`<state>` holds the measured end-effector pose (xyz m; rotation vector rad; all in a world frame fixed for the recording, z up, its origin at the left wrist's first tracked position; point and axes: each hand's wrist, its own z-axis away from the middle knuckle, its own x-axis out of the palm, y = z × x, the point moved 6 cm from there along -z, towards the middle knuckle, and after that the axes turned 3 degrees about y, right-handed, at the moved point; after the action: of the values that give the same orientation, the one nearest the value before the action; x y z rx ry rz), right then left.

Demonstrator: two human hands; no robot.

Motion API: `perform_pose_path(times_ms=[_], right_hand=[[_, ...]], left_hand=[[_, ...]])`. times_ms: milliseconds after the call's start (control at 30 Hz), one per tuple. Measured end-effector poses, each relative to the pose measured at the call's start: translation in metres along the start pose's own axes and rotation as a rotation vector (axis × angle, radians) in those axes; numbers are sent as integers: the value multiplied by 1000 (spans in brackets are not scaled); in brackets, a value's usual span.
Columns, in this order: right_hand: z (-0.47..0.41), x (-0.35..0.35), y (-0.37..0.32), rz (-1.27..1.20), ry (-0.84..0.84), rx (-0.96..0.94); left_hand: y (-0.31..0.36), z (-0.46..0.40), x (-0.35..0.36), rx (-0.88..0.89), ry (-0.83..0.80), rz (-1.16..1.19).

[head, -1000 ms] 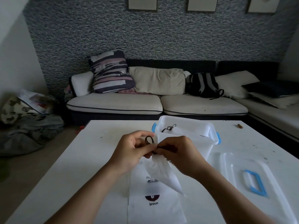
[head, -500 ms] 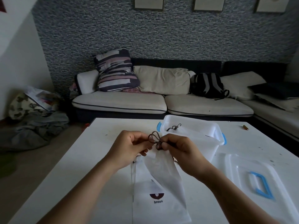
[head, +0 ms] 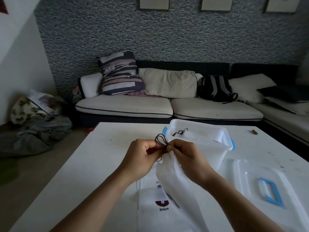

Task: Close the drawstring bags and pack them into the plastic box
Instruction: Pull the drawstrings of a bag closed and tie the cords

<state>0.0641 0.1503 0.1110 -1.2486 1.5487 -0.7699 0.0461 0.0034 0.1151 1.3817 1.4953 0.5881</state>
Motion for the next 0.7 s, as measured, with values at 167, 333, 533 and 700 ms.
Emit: perform_pose_path(times_ms=[167,333,533,700], right_hand=[[0,-1,2,72,18,1],[4,-3,-5,37,-6,3],[4,-4,-6,56,10,12],[3,-7,-3,195,67,19]], left_hand=[[-6,0,6,-106,-21,105],[-5,-1,8,-132,-50,188],[-10,-4,7,-159,-22,172],[-10,-4,6,-132,62,108]])
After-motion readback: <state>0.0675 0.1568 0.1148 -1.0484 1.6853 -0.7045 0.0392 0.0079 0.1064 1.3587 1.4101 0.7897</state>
